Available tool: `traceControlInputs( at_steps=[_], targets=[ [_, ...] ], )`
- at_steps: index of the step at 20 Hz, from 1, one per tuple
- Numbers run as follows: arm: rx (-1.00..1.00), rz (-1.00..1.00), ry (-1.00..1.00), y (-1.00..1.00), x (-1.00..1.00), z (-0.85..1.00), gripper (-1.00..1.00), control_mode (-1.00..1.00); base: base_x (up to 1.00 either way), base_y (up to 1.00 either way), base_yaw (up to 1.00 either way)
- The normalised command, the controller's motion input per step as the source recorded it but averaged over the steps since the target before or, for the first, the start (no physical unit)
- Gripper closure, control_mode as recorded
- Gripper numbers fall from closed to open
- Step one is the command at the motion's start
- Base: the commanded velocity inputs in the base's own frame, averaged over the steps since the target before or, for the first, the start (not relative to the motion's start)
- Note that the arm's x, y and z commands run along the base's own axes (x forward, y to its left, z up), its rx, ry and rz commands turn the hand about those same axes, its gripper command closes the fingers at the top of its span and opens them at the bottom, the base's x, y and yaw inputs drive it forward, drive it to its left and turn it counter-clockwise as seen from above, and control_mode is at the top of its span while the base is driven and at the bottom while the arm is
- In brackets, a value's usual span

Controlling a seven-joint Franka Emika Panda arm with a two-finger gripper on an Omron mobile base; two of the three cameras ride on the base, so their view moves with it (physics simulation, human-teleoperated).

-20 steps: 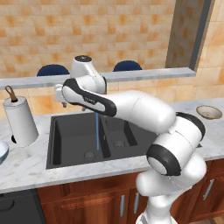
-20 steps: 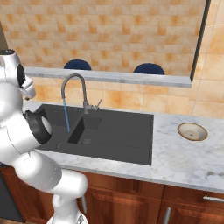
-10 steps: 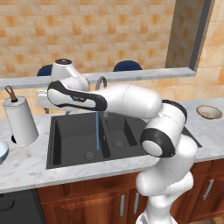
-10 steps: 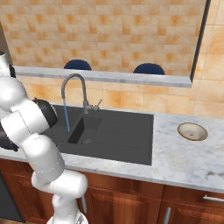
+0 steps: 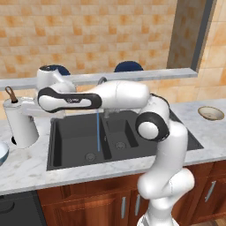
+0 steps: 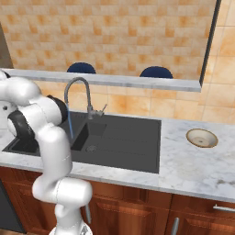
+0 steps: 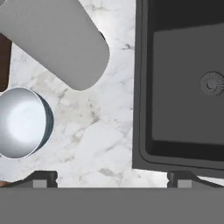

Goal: Rinse each bowl for a few seconds and place them down in the sink or on the counter.

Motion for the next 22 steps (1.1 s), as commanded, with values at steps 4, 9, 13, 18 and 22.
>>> traceControlInputs(
  at_steps=[4, 9, 13, 18, 22],
  targets=[
    [0.0, 0.09, 0.02, 0.54, -0.07, -0.16, -1.0, -1.0, 0.0, 0.0, 0.0],
    [-0.02, 0.1, 0.0, 0.53, -0.03, -0.17, -1.0, -1.0, 0.0, 0.0, 0.0],
    [-0.03, 0.1, 0.0, 0.48, 0.0, -0.19, -1.0, -1.0, 0.0, 0.0, 0.0],
    [0.0, 0.09, 0.0, 0.26, 0.0, -0.3, -1.0, -1.0, 0.0, 0.0, 0.0],
    [0.0, 0.07, -0.01, 0.19, 0.0, -0.32, -1.0, -1.0, 0.0, 0.0, 0.0]
  ],
)
